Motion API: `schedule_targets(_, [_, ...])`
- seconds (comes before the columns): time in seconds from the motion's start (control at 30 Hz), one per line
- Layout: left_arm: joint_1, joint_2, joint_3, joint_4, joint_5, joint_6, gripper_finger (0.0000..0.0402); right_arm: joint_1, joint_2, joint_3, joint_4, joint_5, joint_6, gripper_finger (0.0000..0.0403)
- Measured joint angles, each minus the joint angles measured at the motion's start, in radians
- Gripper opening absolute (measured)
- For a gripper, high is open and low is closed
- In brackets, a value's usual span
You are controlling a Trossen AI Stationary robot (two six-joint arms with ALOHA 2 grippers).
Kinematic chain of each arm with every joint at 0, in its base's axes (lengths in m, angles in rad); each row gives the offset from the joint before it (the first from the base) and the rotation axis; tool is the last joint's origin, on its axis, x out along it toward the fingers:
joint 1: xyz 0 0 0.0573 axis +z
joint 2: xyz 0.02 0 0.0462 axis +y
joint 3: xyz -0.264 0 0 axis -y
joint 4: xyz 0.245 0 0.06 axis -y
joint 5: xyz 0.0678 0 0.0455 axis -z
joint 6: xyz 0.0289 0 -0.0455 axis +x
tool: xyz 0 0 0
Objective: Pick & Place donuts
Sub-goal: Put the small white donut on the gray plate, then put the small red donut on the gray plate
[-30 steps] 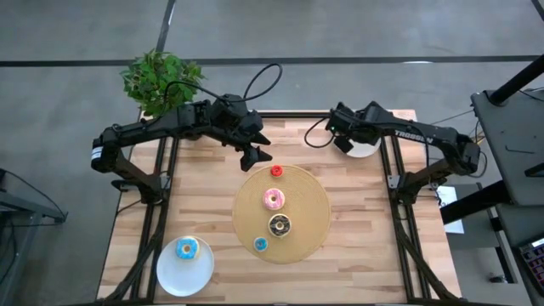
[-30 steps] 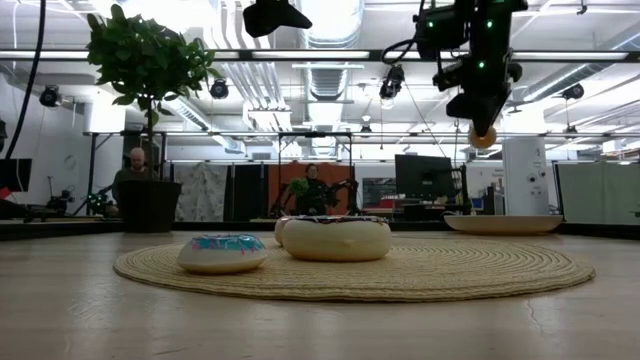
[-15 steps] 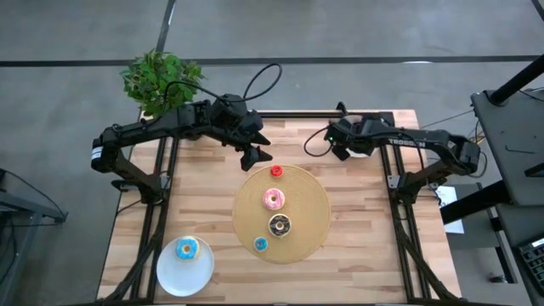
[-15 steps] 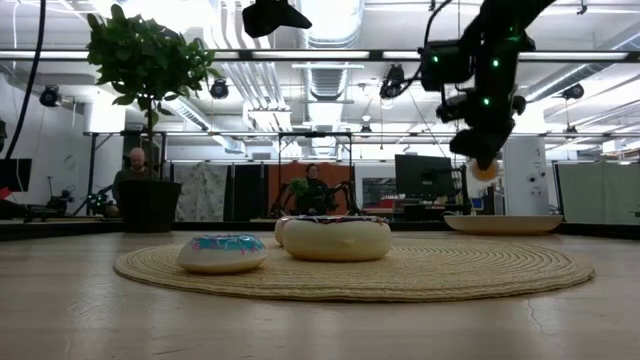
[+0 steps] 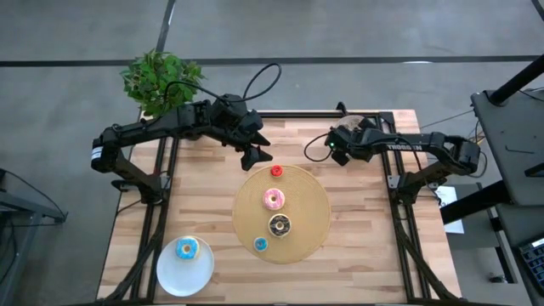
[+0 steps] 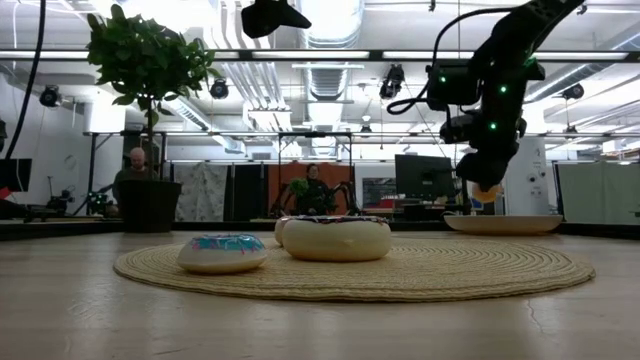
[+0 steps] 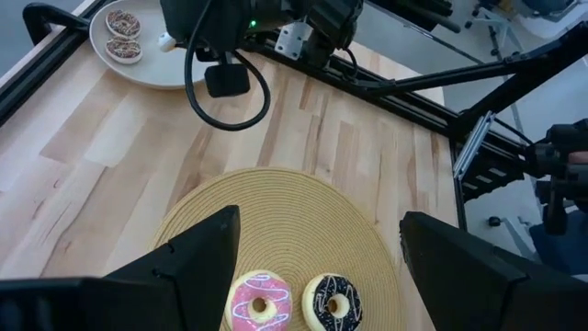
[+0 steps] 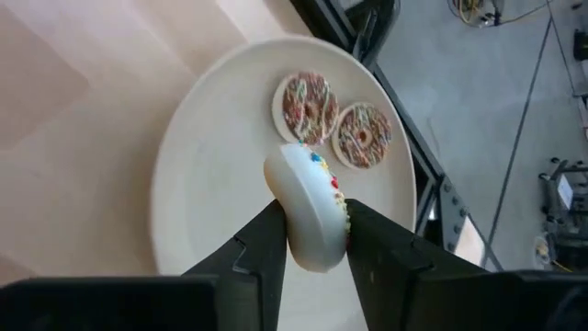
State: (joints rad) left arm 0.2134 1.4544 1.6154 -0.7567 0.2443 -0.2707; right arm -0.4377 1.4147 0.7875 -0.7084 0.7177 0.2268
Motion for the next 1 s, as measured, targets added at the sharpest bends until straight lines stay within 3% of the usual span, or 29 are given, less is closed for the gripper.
schedule_targets(0.63, [0.0, 0.0, 0.0, 0.0, -0.002, 0.001, 0.0271, -0.06, 0.002, -0.012, 0.129, -0.022, -0.026, 0.0125])
schedule_targets(1.0, [0.0, 0.0, 0.0, 0.0, -0.002, 0.001, 0.0271, -0.061, 0.003, -0.023, 0.141, -0.022, -0.026, 0.0116])
